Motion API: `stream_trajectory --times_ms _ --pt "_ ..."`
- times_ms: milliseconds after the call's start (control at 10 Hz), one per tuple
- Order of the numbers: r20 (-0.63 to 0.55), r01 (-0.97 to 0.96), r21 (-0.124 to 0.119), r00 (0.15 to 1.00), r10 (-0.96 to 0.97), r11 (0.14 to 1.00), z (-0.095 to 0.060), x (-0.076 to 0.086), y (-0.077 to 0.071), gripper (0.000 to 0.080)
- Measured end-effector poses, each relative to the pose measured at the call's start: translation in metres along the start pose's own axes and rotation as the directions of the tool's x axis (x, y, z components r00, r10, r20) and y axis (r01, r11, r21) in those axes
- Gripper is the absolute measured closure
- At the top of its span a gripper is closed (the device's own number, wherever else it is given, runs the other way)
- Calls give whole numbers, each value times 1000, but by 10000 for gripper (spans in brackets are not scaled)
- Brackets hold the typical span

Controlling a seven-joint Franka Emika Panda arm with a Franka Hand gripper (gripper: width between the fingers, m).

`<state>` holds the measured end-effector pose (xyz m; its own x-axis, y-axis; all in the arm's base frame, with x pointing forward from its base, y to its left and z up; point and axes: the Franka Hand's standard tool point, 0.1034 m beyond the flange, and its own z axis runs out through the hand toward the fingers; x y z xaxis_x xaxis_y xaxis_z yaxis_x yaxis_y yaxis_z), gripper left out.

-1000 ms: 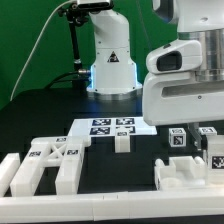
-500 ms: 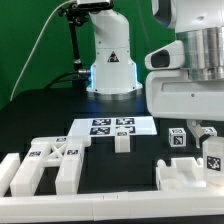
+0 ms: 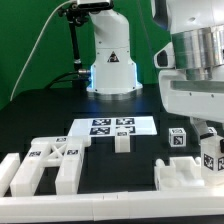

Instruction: Assemble chair

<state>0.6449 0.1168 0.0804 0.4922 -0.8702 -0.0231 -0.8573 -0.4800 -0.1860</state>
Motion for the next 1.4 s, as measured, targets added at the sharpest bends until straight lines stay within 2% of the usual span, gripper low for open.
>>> stream_trajectory --times_ms 100,200,400,600,900,1000,1100,1200,1300,1400 --pt "0 137 -1 991 -137 991 0 1 0 264" --pt "10 344 -20 939 -344 939 1 -1 -4 179" --pt "60 611 -39 792 -608 791 5 -3 -7 156" --pt "15 709 -26 705 -709 705 7 -7 -3 151" --pt "26 833 -26 553 -833 553 8 -5 -1 151" --pt "27 863 -25 505 -862 505 8 -4 -1 250" --pt "28 882 -24 472 -881 471 9 -4 0 444" --pt "29 892 -24 451 -892 451 9 -4 0 444" --pt "29 875 -24 485 -874 484 9 -4 0 511" --pt "29 875 -24 483 -875 483 9 -4 0 511"
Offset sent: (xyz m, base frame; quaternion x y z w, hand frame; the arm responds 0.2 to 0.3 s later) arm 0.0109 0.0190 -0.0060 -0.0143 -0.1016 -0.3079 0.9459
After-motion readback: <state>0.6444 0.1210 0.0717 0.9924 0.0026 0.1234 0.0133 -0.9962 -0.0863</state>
